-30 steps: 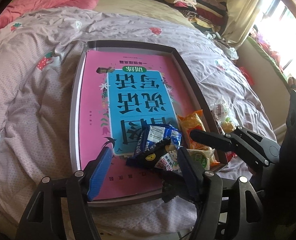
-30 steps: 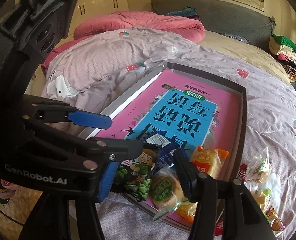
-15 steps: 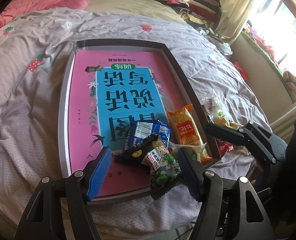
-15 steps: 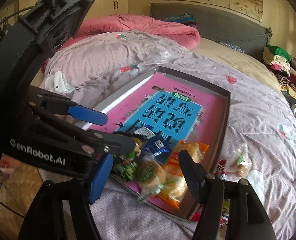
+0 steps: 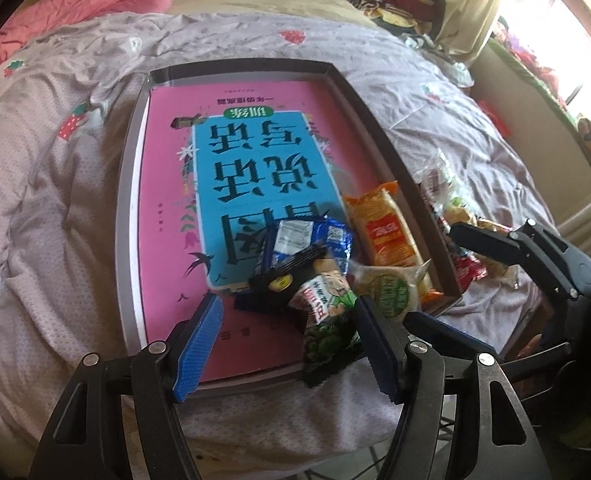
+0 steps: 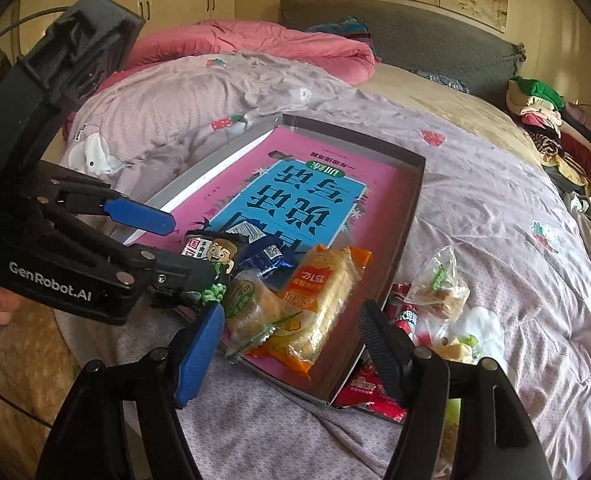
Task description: Organize snacks
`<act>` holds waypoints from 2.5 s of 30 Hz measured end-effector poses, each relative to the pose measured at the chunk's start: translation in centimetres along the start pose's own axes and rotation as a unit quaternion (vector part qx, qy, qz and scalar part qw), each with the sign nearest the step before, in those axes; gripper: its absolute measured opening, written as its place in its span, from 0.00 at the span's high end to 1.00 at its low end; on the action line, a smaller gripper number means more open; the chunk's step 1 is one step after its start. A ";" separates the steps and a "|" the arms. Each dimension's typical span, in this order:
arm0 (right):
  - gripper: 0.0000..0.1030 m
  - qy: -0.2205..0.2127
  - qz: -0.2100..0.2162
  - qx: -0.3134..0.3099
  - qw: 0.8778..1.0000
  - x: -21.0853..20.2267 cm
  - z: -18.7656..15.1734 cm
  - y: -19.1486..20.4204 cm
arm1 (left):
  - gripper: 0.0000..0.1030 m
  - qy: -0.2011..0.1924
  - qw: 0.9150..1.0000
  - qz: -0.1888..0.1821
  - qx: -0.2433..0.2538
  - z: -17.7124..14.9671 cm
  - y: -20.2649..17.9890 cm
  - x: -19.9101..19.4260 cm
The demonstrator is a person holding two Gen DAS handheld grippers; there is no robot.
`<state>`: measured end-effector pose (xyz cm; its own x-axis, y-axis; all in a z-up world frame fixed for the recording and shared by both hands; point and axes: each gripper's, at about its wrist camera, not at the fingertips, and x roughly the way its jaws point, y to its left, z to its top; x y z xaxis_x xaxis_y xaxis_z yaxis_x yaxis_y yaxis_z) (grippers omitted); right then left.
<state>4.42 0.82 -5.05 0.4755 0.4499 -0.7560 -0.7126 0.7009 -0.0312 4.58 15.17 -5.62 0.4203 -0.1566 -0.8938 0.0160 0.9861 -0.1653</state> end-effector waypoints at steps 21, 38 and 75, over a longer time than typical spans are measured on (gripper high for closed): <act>0.33 0.009 -0.016 -0.002 1.000 1.1 -0.1 0.1 | 0.50 -0.014 0.999 0.014 -0.039 0.3 1.8 0.2; 0.33 0.002 -0.020 0.013 1.000 0.7 0.0 -0.4 | 0.40 -0.023 0.998 0.027 -0.058 0.7 2.4 -0.2; 0.16 -0.073 -0.026 0.086 0.993 -4.6 0.5 -3.7 | 0.26 -0.077 0.996 0.016 -0.037 2.0 -2.8 -5.6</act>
<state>5.16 -3.58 -1.18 0.5885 0.4768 -0.6529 -0.5925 0.8039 0.0529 4.05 13.38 0.66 0.5541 -0.1100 -0.8252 -0.0635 0.9828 -0.1736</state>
